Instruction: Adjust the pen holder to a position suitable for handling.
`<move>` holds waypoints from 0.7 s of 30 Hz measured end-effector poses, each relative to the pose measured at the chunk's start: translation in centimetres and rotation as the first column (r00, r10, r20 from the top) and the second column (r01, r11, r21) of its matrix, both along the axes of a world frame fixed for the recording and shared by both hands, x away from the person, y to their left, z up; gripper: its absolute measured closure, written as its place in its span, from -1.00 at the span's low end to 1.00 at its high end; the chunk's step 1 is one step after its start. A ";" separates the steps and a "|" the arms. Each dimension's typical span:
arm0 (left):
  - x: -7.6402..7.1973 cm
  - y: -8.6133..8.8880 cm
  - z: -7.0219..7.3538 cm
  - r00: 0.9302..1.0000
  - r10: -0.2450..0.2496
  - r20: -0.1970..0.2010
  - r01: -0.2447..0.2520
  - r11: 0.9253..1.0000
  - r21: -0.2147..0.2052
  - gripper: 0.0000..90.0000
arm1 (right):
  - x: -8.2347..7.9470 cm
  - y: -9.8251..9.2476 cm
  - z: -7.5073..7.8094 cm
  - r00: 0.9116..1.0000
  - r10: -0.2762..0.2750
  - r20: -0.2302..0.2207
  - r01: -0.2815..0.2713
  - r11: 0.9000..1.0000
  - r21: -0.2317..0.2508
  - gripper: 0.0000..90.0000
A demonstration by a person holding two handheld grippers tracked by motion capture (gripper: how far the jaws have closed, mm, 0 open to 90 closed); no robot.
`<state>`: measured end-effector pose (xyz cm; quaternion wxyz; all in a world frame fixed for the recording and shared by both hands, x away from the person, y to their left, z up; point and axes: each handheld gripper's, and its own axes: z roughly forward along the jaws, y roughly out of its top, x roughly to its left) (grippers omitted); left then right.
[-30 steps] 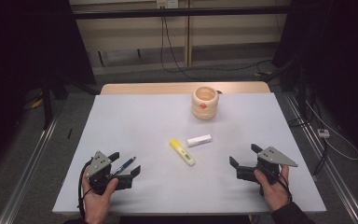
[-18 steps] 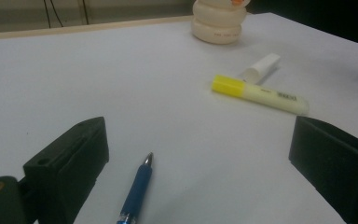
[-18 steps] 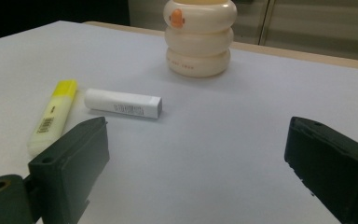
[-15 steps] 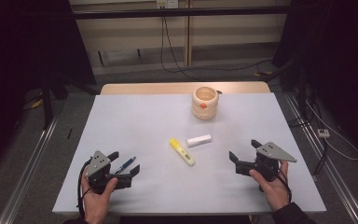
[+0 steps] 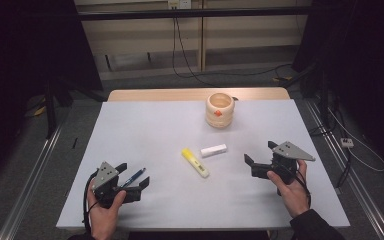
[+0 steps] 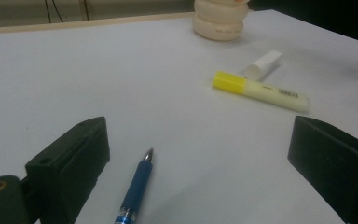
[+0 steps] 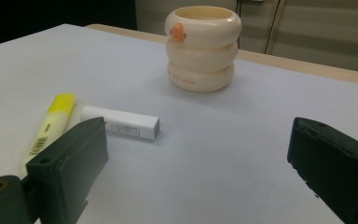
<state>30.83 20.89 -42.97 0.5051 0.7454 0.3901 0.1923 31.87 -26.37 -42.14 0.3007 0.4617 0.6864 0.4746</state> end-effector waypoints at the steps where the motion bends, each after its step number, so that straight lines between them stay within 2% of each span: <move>1: 0.0 0.0 0.0 1.000 0.000 0.000 0.000 1.000 0.000 -0.88 | 0.2 0.0 0.0 1.000 -0.003 -0.002 0.003 1.000 -0.002 -0.90; 11: -0.2 0.2 0.0 1.000 0.008 0.005 -0.008 1.000 -0.001 -0.88 | 2.0 0.5 0.2 1.000 -0.003 -0.008 0.003 1.000 0.005 -0.89; 16: -0.3 0.4 0.1 1.000 0.012 0.005 -0.012 1.000 0.015 -0.88 | 3.7 0.8 1.7 1.000 0.006 0.003 -0.006 0.999 0.046 -0.88; 20: -0.4 0.4 0.1 1.000 0.014 0.006 -0.014 1.000 0.008 -0.88 | 4.8 0.9 2.5 1.000 -0.004 0.007 0.004 0.999 0.045 -0.87; 21: -0.4 0.4 0.1 1.000 0.013 0.007 -0.013 1.000 0.006 -0.88 | 5.2 0.9 2.6 1.000 -0.001 -0.003 0.001 0.999 0.040 -0.86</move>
